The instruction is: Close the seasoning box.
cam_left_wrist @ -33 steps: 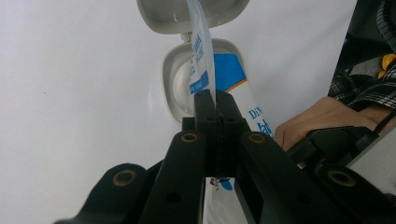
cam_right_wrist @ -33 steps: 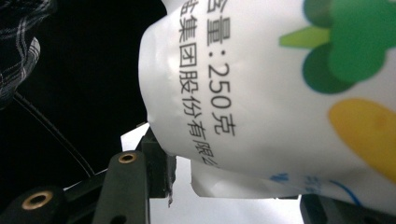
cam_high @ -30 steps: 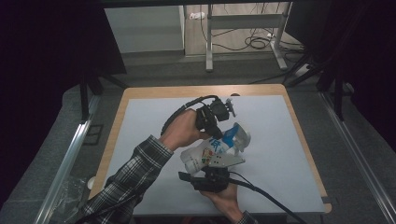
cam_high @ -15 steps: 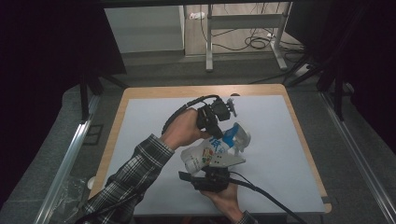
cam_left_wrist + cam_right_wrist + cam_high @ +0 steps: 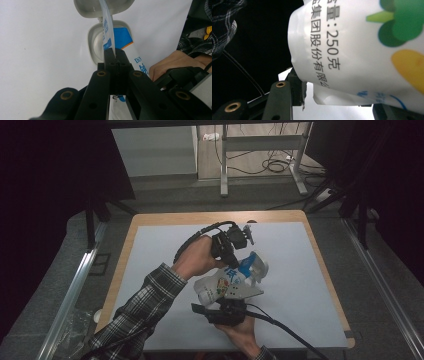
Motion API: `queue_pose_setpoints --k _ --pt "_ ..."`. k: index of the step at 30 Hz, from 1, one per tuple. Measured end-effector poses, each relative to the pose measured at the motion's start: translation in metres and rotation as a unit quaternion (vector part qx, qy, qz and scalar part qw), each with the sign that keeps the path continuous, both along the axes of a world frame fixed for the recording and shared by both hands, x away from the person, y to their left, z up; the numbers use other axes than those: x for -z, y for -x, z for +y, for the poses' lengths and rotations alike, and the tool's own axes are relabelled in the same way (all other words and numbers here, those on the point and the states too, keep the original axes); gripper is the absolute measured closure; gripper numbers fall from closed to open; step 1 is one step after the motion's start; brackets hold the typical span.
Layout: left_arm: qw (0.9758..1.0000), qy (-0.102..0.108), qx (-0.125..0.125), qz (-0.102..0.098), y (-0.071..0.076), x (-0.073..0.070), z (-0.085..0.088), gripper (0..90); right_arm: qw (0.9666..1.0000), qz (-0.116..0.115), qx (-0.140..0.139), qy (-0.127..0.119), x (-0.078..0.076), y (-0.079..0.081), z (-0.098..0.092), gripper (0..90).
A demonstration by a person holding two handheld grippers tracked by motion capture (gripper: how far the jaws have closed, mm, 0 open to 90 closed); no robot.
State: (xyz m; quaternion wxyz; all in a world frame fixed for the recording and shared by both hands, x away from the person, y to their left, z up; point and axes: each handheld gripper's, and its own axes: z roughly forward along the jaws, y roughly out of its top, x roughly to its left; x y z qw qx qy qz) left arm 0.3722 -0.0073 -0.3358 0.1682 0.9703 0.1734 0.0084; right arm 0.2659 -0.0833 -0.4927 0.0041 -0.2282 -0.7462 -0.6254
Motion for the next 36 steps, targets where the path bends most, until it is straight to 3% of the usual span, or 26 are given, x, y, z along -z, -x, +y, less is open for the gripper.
queue_pose_setpoints --k 36 --pt "1.0000 -0.005 -0.004 0.003 -0.0011 0.0027 -0.0028 90.0 0.9999 0.001 -0.005 -0.011 -0.0035 0.0011 -0.0013 52.5"
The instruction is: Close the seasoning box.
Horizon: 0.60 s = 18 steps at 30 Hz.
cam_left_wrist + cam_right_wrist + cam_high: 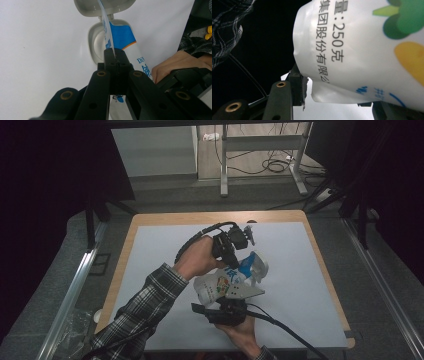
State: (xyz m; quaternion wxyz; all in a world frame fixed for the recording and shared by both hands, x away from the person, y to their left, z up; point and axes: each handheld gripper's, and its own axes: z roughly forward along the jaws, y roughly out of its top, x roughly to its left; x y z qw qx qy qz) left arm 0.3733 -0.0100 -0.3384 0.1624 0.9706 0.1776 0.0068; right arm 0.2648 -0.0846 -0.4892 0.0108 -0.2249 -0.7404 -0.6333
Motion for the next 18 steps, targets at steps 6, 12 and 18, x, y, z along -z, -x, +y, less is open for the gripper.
queue_pose_setpoints --k 6,12,18 --pt "1.0000 -0.001 -0.001 0.001 -0.0002 0.0009 0.0001 90.0 1.0000 -0.005 -0.001 0.000 -0.0001 -0.0002 -0.0001 52.6" --pt "1.0000 0.000 -0.002 0.002 -0.0002 0.0007 0.0000 90.0 1.0000 -0.005 -0.002 -0.002 -0.0003 -0.0001 -0.0001 52.6" --pt "1.0000 -0.001 -0.002 0.001 -0.0001 -0.0001 -0.0005 90.0 1.0000 -0.004 -0.002 -0.004 -0.0013 0.0003 -0.0005 52.6"
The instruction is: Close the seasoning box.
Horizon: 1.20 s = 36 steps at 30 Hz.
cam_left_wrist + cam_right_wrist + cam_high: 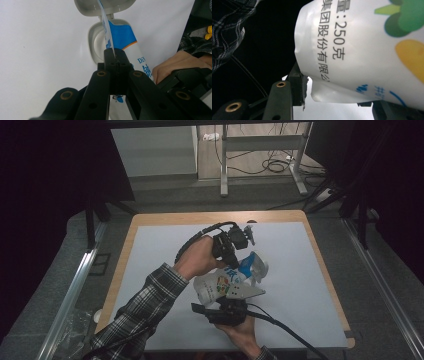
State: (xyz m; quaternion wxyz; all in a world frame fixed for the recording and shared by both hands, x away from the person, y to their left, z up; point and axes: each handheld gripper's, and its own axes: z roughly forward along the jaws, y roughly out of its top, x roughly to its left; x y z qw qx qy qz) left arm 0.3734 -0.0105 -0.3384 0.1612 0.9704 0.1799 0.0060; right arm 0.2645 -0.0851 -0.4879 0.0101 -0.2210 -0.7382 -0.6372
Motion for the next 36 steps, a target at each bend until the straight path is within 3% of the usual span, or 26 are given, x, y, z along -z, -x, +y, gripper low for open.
queue_pose_setpoints --k 36 --pt "1.0000 -0.009 0.000 0.001 -0.0015 0.0002 -0.0022 90.0 1.0000 -0.002 -0.002 -0.007 -0.0031 0.0004 -0.0016 52.7"
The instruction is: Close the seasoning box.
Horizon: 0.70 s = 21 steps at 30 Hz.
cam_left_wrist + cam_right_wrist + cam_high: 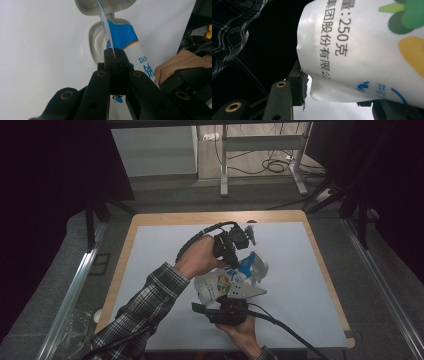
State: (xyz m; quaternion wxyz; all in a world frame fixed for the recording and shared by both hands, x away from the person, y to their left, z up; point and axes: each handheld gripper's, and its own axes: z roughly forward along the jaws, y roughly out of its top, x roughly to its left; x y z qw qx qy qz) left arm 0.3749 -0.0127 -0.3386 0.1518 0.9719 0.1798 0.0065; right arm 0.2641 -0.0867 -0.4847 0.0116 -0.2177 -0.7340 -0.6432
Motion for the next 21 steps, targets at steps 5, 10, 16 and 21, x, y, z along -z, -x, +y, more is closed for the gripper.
queue_pose_setpoints --k 5,10,16,21 --pt "1.0000 -0.001 0.001 0.001 -0.0002 0.0004 -0.0003 90.0 1.0000 0.004 -0.002 -0.001 -0.0005 0.0005 -0.0002 52.6" --pt "1.0000 -0.002 0.000 0.000 -0.0002 0.0009 -0.0005 90.0 1.0000 0.003 -0.003 -0.002 -0.0006 0.0005 -0.0002 52.7" --pt "1.0000 -0.005 0.001 0.000 -0.0003 0.0012 -0.0008 90.0 1.0000 0.002 -0.002 -0.004 -0.0009 0.0004 -0.0001 52.7" --pt "1.0000 -0.005 0.001 0.000 -0.0006 0.0013 -0.0012 90.0 1.0000 0.003 -0.002 -0.004 -0.0011 0.0002 -0.0004 52.6"
